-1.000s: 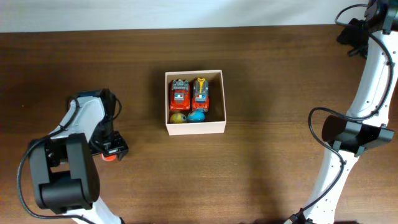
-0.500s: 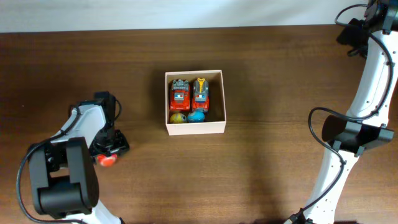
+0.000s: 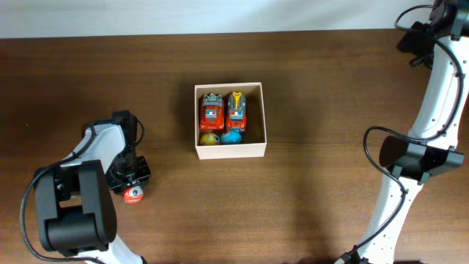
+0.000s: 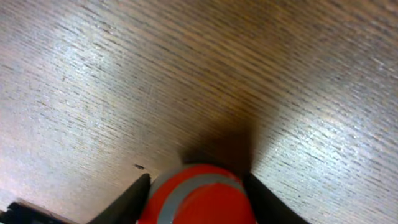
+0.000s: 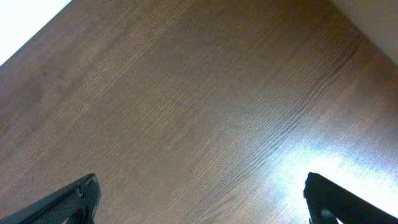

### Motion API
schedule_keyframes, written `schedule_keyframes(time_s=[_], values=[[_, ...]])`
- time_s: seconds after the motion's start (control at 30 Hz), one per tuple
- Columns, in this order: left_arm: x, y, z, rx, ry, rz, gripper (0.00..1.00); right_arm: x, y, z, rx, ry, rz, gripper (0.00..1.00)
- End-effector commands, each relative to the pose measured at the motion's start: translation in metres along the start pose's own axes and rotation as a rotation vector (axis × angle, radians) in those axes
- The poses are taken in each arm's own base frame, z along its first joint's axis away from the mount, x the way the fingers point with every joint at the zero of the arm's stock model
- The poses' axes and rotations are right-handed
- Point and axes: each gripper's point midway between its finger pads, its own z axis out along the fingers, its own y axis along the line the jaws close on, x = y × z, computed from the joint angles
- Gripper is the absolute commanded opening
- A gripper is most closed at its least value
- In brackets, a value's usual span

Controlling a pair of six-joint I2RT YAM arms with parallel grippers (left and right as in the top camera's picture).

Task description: Pack container

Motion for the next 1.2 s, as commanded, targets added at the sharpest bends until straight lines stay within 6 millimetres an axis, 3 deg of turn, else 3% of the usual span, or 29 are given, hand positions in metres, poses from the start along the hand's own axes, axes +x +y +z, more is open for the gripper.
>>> schedule_keyframes(time_s=[0.0,0.1,0.3,0.47,0.7,0.93,1.07,1.17], values=[[0.01,-0.003,0.01,0.018,0.059,-0.003,0.33,-0.007,-0.008,-0.017,0.001,-0.041,0.024,0.99],[0.011,-0.008,0.009,0.047,0.065,-0.004,0.27,-0.007,-0.008,-0.017,0.001,-0.041,0.024,0.99],[0.01,-0.02,0.006,0.111,0.071,-0.007,0.27,-0.007,-0.008,-0.017,0.001,-0.04,0.024,0.99],[-0.004,-0.048,-0.017,0.276,0.053,-0.011,0.27,-0.007,-0.008,-0.017,0.001,-0.041,0.024,0.99],[-0.037,-0.098,-0.085,0.6,-0.048,0.089,0.27,-0.007,-0.008,-0.017,0.001,-0.041,0.024,0.99],[-0.059,-0.146,-0.18,1.003,-0.209,0.281,0.27,-0.007,-0.008,-0.017,0.001,-0.041,0.024,0.99],[-0.062,-0.17,-0.227,1.189,-0.311,0.405,0.27,-0.007,-0.008,-0.017,0.001,-0.041,0.024,0.99],[-0.06,-0.186,-0.238,1.208,-0.37,0.482,0.28,-0.007,-0.008,-0.017,0.001,-0.041,0.024,0.99]])
